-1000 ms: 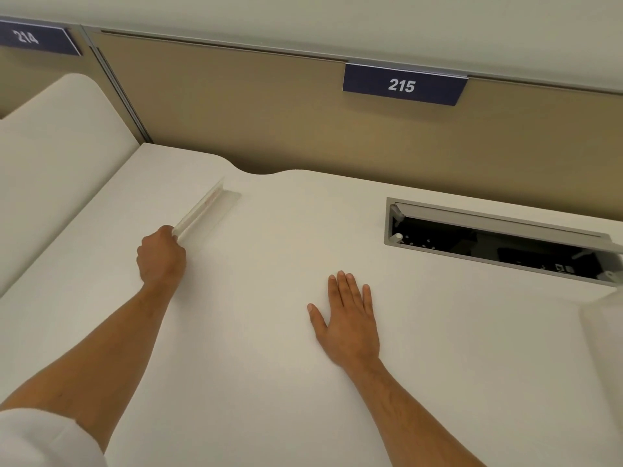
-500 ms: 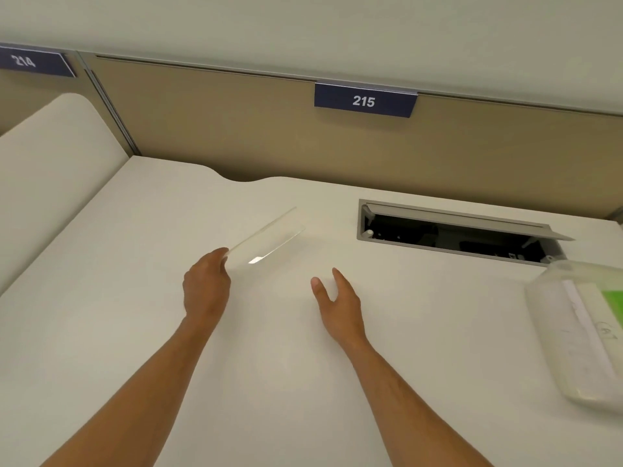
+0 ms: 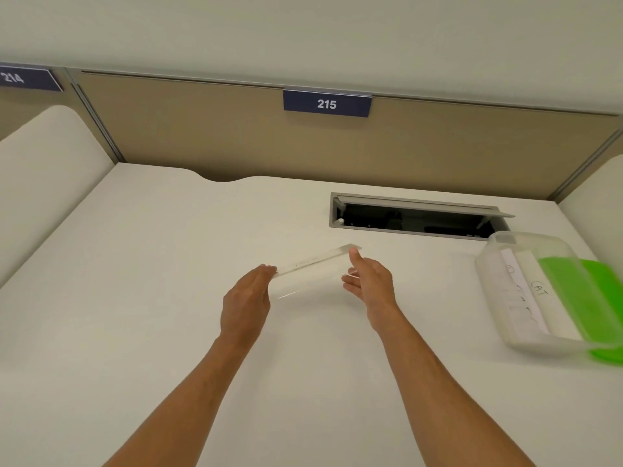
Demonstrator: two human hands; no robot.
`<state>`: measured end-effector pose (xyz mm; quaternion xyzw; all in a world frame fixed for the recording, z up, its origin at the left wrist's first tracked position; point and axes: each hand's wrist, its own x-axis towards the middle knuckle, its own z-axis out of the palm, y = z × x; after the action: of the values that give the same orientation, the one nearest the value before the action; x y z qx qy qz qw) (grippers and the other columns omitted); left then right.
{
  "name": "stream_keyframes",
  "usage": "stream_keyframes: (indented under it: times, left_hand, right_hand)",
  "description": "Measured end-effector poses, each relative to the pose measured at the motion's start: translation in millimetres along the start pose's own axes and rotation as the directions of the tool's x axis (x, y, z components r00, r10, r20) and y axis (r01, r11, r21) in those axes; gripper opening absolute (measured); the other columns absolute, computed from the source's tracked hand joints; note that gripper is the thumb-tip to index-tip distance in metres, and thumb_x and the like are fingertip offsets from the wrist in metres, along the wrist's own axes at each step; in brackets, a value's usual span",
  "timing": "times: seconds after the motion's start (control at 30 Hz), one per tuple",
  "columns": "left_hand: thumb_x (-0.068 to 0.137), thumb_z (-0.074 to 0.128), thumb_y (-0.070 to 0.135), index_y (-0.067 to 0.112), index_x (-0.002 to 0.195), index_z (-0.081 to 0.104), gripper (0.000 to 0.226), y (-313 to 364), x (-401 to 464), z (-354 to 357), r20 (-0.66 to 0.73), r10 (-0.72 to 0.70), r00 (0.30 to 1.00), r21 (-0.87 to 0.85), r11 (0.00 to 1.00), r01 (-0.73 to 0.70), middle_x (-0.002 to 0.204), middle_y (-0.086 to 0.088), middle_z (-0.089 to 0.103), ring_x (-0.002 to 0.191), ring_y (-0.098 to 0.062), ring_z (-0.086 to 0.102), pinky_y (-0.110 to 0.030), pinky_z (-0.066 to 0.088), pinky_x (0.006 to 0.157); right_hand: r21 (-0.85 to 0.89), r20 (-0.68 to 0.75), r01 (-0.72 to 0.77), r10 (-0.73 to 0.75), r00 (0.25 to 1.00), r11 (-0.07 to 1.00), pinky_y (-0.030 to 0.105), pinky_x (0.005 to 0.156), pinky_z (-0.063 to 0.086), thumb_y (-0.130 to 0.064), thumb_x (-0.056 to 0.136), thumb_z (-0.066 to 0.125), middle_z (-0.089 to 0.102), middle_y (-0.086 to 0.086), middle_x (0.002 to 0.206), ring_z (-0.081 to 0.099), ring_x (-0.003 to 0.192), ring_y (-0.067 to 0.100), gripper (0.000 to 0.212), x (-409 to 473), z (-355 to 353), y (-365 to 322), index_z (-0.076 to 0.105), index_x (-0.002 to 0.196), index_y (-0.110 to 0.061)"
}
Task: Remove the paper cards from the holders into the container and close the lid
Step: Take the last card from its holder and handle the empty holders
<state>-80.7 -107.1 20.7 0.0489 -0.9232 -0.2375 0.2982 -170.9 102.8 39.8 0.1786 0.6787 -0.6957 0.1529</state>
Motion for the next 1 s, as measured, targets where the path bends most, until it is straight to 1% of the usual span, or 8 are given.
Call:
stream_keyframes:
  times: [0.1, 0.23, 0.37, 0.47, 0.53, 0.6, 0.73, 1.0]
  left_hand:
    - [0.076, 0.071, -0.017, 0.003, 0.102, 0.075, 0.034, 10, -8, -1, -0.015, 0.079, 0.997, 0.016, 0.997, -0.079, 0.104, -0.010, 0.075, 0.097, -0.030, 0.072, -0.043, 0.060, 0.074]
    - [0.073, 0.074, -0.016, 0.003, 0.100, 0.075, 0.033, 20, -14, -1, -0.022, 0.131, 0.991, 0.000, 0.991, -0.131, 0.100, -0.011, 0.075, 0.095, -0.030, 0.073, -0.043, 0.061, 0.070]
    - [0.077, 0.076, -0.006, 0.003, 0.104, 0.074, 0.028, 30, -17, 1, 0.023, 0.130, 0.991, -0.098, 0.987, -0.127, 0.107, -0.013, 0.072, 0.104, -0.033, 0.067, -0.044, 0.055, 0.088]
    - [0.084, 0.073, 0.007, 0.014, 0.131, 0.059, 0.049, 34, -28, 1, 0.198, -0.002, 0.980, -0.225, 0.973, 0.048, 0.131, -0.005, 0.057, 0.123, -0.022, 0.052, -0.038, 0.043, 0.103]
    - [0.083, 0.071, 0.006, 0.024, 0.140, 0.046, 0.064, 38, -33, 0, 0.347, -0.134, 0.928, -0.381, 0.884, 0.270, 0.138, 0.004, 0.047, 0.124, -0.012, 0.047, -0.030, 0.041, 0.101]
    - [0.082, 0.069, 0.004, 0.035, 0.141, 0.040, 0.072, 45, -34, -2, 0.519, -0.248, 0.818, -0.506, 0.682, 0.528, 0.138, 0.010, 0.046, 0.121, -0.007, 0.051, -0.026, 0.045, 0.092]
    - [0.076, 0.071, 0.021, 0.032, 0.134, 0.047, 0.063, 63, -32, -2, 0.720, -0.220, 0.658, -0.582, 0.324, 0.746, 0.128, -0.002, 0.059, 0.110, -0.020, 0.065, -0.040, 0.054, 0.090]
    - [0.077, 0.078, 0.036, 0.024, 0.122, 0.065, 0.048, 99, -33, 14, 0.687, -0.159, 0.709, -0.654, 0.290, 0.699, 0.117, -0.008, 0.069, 0.105, -0.028, 0.067, -0.033, 0.056, 0.088]
  right_hand:
    - [0.121, 0.022, -0.013, 0.010, 1.000, 0.993, 0.032, 0.069, 0.061, -0.045, 0.078, 0.076, 0.068, 0.017, 0.099, 0.073, 0.077, 0.022, 0.048, -9, -13, 2, 0.066, 0.106, -0.007]
    - [0.232, 0.004, -0.007, 0.006, 1.000, 0.973, 0.031, 0.066, 0.060, -0.032, 0.079, 0.078, 0.065, 0.017, 0.088, 0.073, 0.074, 0.024, 0.032, -21, -29, 2, 0.069, 0.097, -0.007]
    - [0.272, -0.010, 0.037, -0.036, 0.999, 0.962, 0.033, 0.069, 0.060, -0.026, 0.079, 0.076, 0.065, 0.018, 0.089, 0.072, 0.078, 0.027, 0.030, -31, -46, 4, 0.069, 0.099, -0.005]
    - [0.340, -0.019, 0.055, -0.051, 0.999, 0.939, 0.035, 0.072, 0.060, -0.021, 0.080, 0.075, 0.065, 0.017, 0.086, 0.071, 0.081, 0.030, 0.027, -37, -63, 8, 0.069, 0.098, -0.002]
    - [0.396, -0.027, 0.059, -0.053, 0.998, 0.916, 0.037, 0.074, 0.060, -0.017, 0.080, 0.073, 0.063, 0.017, 0.084, 0.069, 0.081, 0.031, 0.024, -40, -74, 11, 0.067, 0.096, 0.000]
    - [0.425, -0.027, 0.072, -0.067, 0.997, 0.902, 0.039, 0.077, 0.059, -0.014, 0.080, 0.072, 0.061, 0.017, 0.083, 0.068, 0.081, 0.032, 0.021, -43, -85, 13, 0.065, 0.094, 0.001]
    - [0.455, -0.016, 0.104, -0.109, 0.994, 0.884, 0.040, 0.080, 0.059, -0.014, 0.077, 0.071, 0.060, 0.016, 0.081, 0.067, 0.081, 0.031, 0.025, -50, -105, 17, 0.063, 0.095, 0.001]
    - [0.526, 0.042, 0.125, -0.172, 0.984, 0.841, 0.041, 0.089, 0.055, -0.009, 0.080, 0.064, 0.065, 0.020, 0.092, 0.065, 0.092, 0.032, 0.018, -62, -144, 20, 0.060, 0.095, -0.002]
